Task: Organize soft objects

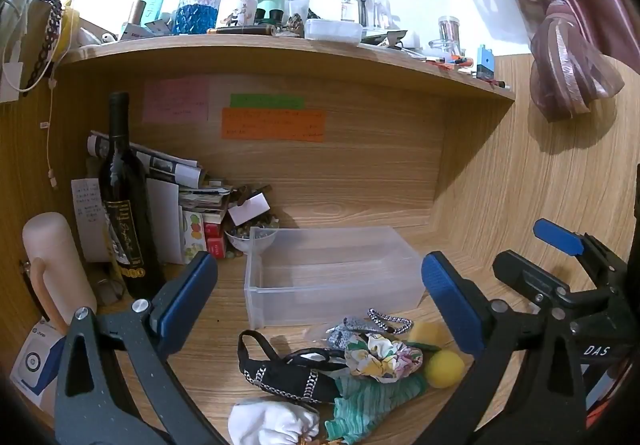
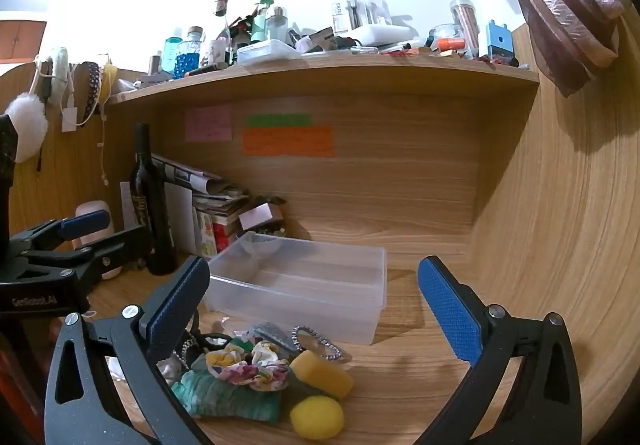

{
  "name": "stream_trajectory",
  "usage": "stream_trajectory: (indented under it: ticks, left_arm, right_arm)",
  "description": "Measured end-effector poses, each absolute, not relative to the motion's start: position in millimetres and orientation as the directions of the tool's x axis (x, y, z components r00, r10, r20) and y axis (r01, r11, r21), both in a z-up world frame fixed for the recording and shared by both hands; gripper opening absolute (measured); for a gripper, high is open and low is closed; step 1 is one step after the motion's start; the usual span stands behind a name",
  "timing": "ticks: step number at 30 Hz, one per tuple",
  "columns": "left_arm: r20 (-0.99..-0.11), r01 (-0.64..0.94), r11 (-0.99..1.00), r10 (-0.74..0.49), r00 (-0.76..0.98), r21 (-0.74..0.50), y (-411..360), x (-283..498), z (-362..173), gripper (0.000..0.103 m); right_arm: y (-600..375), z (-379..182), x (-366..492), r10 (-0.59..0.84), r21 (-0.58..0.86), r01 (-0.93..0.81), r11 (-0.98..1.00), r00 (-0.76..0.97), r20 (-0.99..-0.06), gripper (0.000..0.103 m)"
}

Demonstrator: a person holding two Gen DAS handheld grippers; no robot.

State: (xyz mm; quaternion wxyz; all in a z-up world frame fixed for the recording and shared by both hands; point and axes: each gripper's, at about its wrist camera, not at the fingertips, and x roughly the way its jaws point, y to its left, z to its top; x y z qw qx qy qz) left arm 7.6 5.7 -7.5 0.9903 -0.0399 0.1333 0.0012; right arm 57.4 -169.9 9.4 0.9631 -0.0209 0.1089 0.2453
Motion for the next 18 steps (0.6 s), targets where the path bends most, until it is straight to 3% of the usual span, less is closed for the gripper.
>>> stream_trajectory:
  ticks: [18]
  left_arm:
    - [-0.247, 0.001, 0.999, -0.011, 0.969, -0.043, -5.0, 5.0, -3.3, 0.103]
  right_arm:
    - [-171.2, 8.7, 57.4, 0.485, 0.044, -0.488, 0.872, 0.847, -0.220, 0.103]
